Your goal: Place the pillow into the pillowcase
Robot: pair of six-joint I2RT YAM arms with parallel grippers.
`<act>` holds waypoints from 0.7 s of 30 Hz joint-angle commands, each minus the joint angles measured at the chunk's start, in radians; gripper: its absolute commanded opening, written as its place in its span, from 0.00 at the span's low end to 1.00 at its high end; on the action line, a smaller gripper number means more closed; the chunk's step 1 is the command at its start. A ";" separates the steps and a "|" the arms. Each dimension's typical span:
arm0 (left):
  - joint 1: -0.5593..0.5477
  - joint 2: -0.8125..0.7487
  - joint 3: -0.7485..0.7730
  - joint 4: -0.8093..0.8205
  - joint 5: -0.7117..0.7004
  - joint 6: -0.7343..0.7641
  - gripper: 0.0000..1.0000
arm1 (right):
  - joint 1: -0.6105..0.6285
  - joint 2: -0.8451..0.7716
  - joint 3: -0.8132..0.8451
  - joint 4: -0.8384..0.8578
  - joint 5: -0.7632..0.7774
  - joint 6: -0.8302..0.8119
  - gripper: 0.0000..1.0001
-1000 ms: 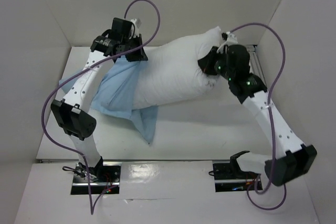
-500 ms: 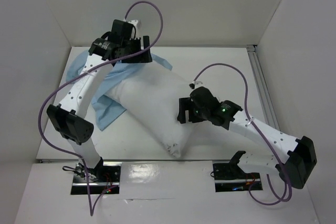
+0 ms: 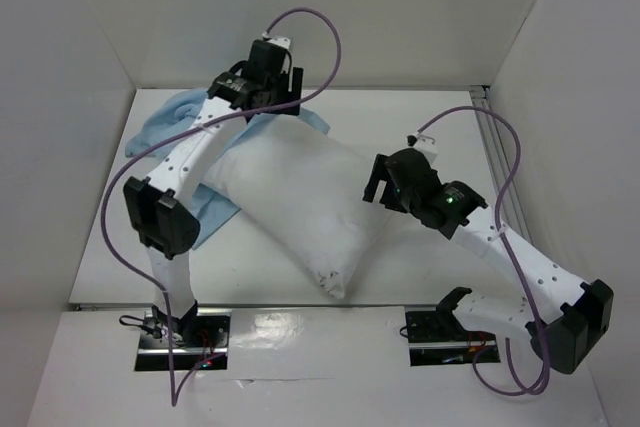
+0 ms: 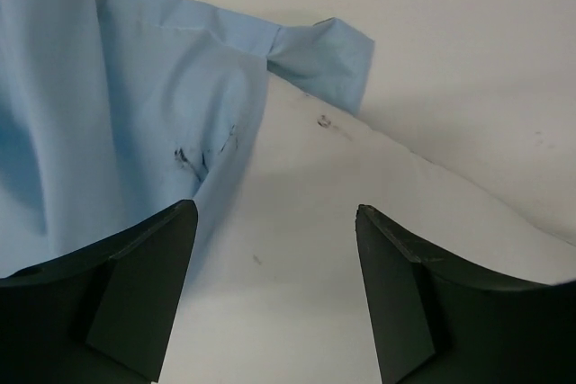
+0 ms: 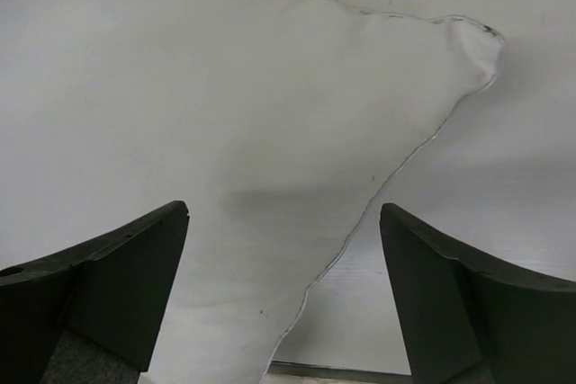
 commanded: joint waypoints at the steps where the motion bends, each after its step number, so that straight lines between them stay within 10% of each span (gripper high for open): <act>1: -0.026 0.108 0.081 -0.015 -0.173 0.069 0.84 | -0.097 -0.004 0.028 0.040 -0.098 0.048 0.94; 5: -0.036 0.226 0.170 -0.064 -0.247 0.044 0.80 | -0.230 -0.024 -0.001 0.083 -0.193 0.027 0.94; 13: -0.036 0.246 0.201 -0.055 -0.216 0.020 0.22 | -0.384 0.035 -0.165 0.267 -0.427 -0.002 0.94; 17: -0.046 0.173 0.119 0.000 -0.247 -0.002 0.32 | -0.393 0.054 -0.179 0.289 -0.437 -0.002 0.94; 21: -0.046 0.042 -0.028 0.149 -0.258 0.033 0.79 | -0.402 0.054 -0.170 0.289 -0.437 -0.024 0.94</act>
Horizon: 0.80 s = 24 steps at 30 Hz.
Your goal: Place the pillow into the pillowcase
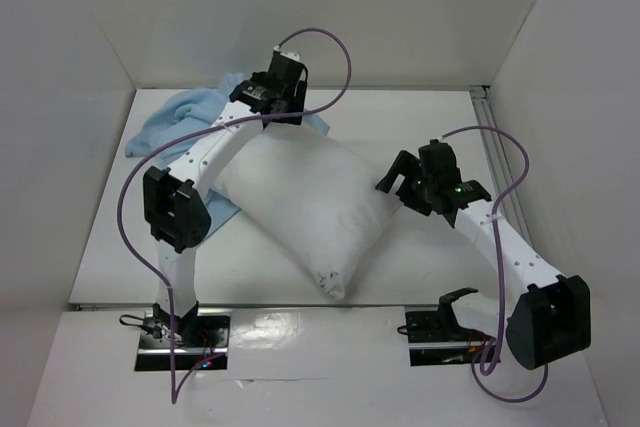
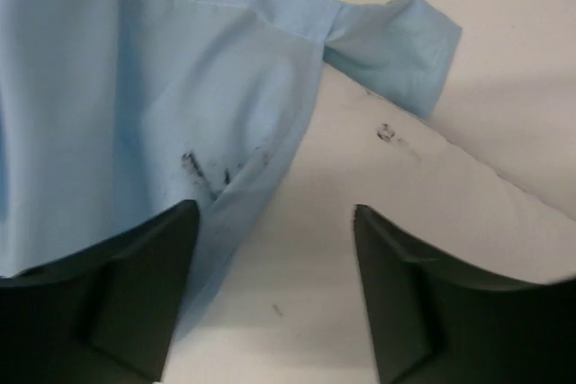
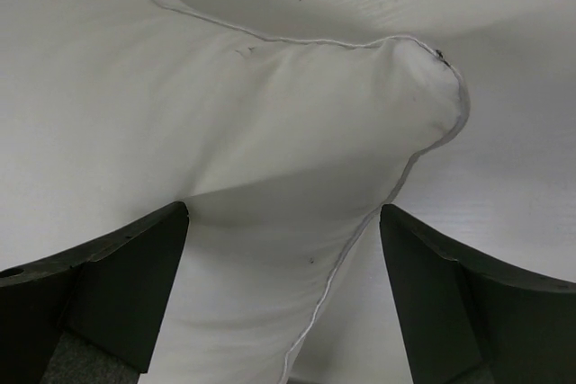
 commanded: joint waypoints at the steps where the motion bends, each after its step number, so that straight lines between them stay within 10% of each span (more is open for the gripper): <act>1: -0.004 -0.097 -0.034 0.125 -0.057 0.003 0.86 | -0.006 0.006 0.013 0.063 -0.028 -0.027 0.94; 11: -0.004 0.135 0.177 -0.049 -0.143 0.015 0.86 | -0.016 0.071 0.031 0.063 -0.100 -0.047 0.96; 15: 0.008 0.158 0.177 -0.067 -0.074 -0.005 0.61 | -0.016 0.080 -0.009 0.114 -0.157 -0.028 0.94; 19: 0.008 0.136 0.177 -0.076 -0.065 -0.023 0.14 | -0.005 0.071 -0.023 0.126 -0.148 -0.028 0.93; 24: 0.008 0.042 0.186 -0.076 0.038 -0.042 0.00 | -0.005 0.071 -0.023 0.126 -0.148 -0.037 0.88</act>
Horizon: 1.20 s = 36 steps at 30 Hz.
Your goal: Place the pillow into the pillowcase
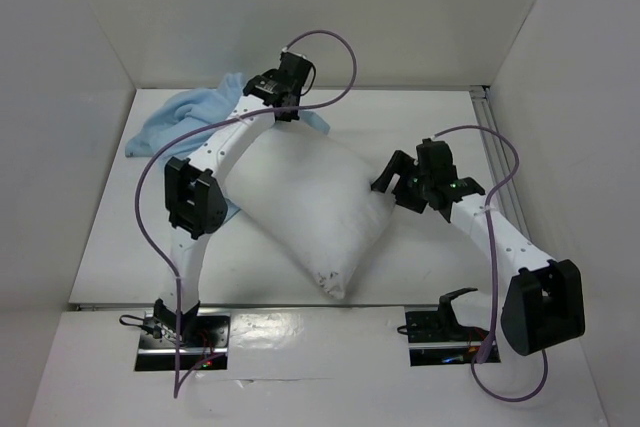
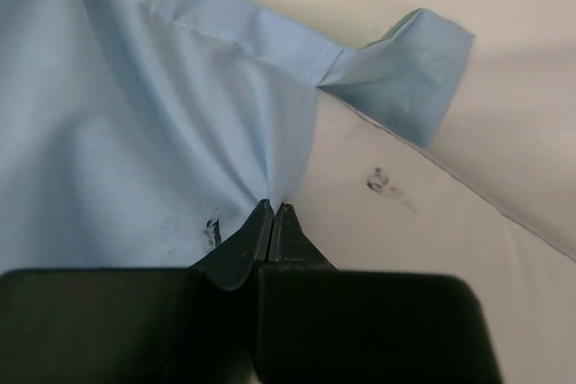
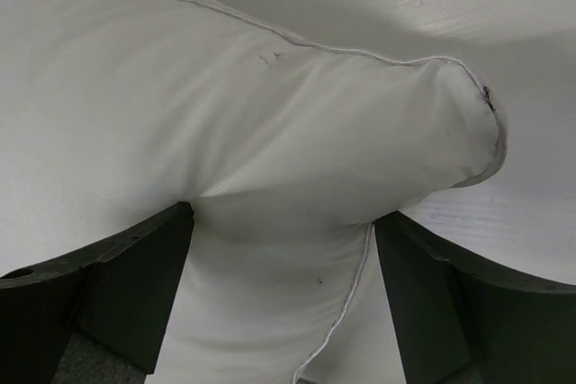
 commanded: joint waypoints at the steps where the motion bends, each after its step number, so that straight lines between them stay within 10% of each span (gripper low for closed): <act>1: 0.003 -0.131 0.021 -0.007 0.124 -0.043 0.00 | 0.020 -0.003 -0.009 0.037 -0.035 -0.010 0.88; 5: -0.017 -0.199 -0.002 0.014 0.302 -0.068 0.00 | 0.052 -0.003 0.001 0.084 -0.044 -0.010 0.64; 8: -0.026 -0.220 -0.030 0.025 0.506 -0.124 0.00 | 0.098 -0.003 0.041 0.145 -0.075 0.025 0.01; 18: -0.123 -0.375 -0.113 0.062 0.771 -0.319 0.00 | 0.198 -0.154 0.474 0.043 0.029 -0.041 0.00; 26: -0.223 -0.296 -0.239 0.146 0.761 -0.385 0.00 | 0.198 -0.314 0.158 -0.113 0.241 0.033 0.00; 27: -0.223 -0.253 -0.184 0.123 0.791 -0.356 0.04 | 0.198 -0.331 0.121 -0.142 0.276 0.063 0.00; 29: -0.223 -0.239 -0.114 0.071 0.801 -0.321 0.43 | 0.198 -0.378 0.060 -0.219 0.388 0.064 0.00; 32: -0.223 -0.266 -0.004 0.034 0.733 -0.234 0.94 | 0.198 -0.362 0.135 -0.288 0.436 -0.026 0.62; 34: -0.182 -0.309 0.021 0.034 0.693 -0.192 1.00 | 0.198 -0.293 0.264 -0.346 0.500 -0.086 0.90; 36: -0.145 -0.396 0.010 0.034 0.640 -0.180 1.00 | 0.198 -0.239 0.358 -0.371 0.528 -0.167 0.96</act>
